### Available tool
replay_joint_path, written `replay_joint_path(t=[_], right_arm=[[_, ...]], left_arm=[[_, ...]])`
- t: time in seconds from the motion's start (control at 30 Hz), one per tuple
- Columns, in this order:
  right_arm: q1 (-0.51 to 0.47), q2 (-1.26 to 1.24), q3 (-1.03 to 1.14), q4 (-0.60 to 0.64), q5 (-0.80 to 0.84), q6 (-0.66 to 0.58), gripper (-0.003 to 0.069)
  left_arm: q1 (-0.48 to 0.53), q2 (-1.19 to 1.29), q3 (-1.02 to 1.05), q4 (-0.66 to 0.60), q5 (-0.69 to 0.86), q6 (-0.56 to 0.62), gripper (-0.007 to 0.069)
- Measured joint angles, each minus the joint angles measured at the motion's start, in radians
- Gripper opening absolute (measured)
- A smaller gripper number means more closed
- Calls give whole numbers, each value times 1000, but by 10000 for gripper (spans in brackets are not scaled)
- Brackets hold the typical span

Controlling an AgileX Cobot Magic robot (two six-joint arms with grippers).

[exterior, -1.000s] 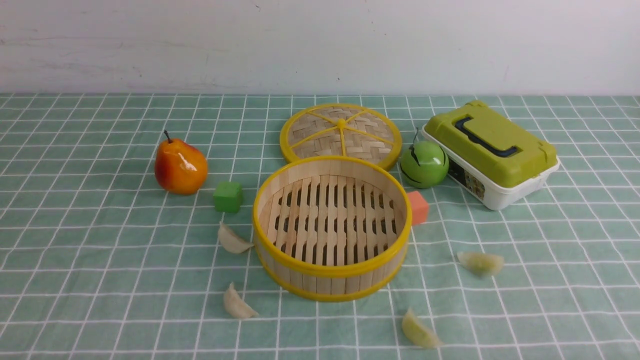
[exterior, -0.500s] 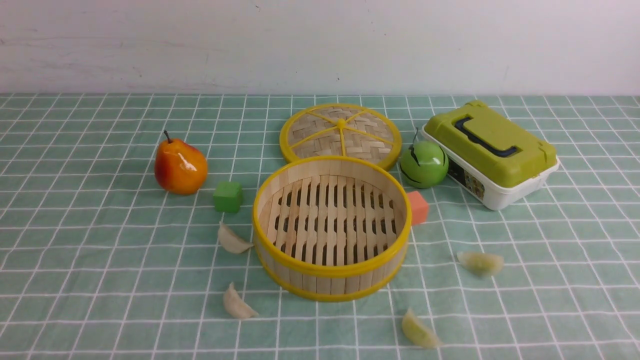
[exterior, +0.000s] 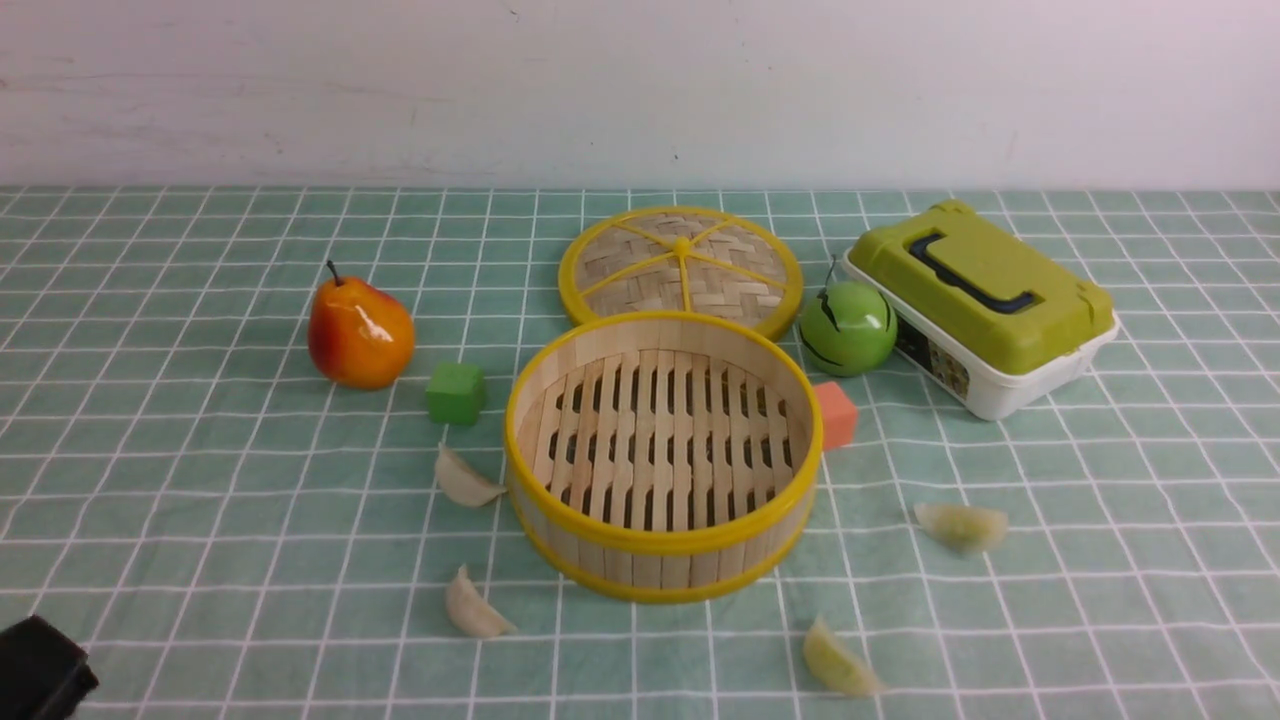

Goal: Put the dumplings into the steamer on the table with the blue tablecloth.
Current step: 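Reach for and grasp a dumpling on the table with the left gripper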

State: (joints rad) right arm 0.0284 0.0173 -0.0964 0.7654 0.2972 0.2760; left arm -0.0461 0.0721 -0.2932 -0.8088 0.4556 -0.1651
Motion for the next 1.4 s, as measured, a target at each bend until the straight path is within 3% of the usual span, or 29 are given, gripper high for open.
replay_joint_path(t=[0.17,0.27,0.37,0.47,0.63,0.73,0.87,0.93,0.97,1.0,1.1,1.2,1.4], right_arm=[[0,259,-221,-80,39,-330,53],[0,448,-358,-110,150,-494,-13],[0,676,-518,-153,356,-643,-19],[7,838,-613,-181,525,-710,-19],[88,1002,-691,-192,590,-750,-16],[136,1017,-702,-193,585,-769,-14],[171,1017,-703,-201,580,-777,-12],[172,1017,-704,-201,580,-778,-11],[172,1017,-704,-201,580,-778,-11],[172,1017,-704,-201,580,-779,-10],[172,1017,-704,-202,584,-779,-8],[172,1017,-704,-202,584,-779,-6],[172,1017,-704,-202,587,-779,-1]], left_arm=[[0,315,-226,244,183,48,-6],[0,496,-357,364,322,48,-14],[0,667,-468,482,465,52,-14],[-11,805,-534,561,521,47,-14],[-104,1002,-612,600,486,36,-11],[-159,1095,-667,629,459,35,26],[-211,1252,-762,639,343,-37,202],[-218,1340,-801,628,267,-115,335],[-218,1340,-804,628,260,-123,347],[-218,1405,-825,624,193,-184,426],[-218,1499,-845,625,111,-232,519],[-218,1597,-863,627,54,-248,563],[-218,1775,-904,626,-7,-253,574]])
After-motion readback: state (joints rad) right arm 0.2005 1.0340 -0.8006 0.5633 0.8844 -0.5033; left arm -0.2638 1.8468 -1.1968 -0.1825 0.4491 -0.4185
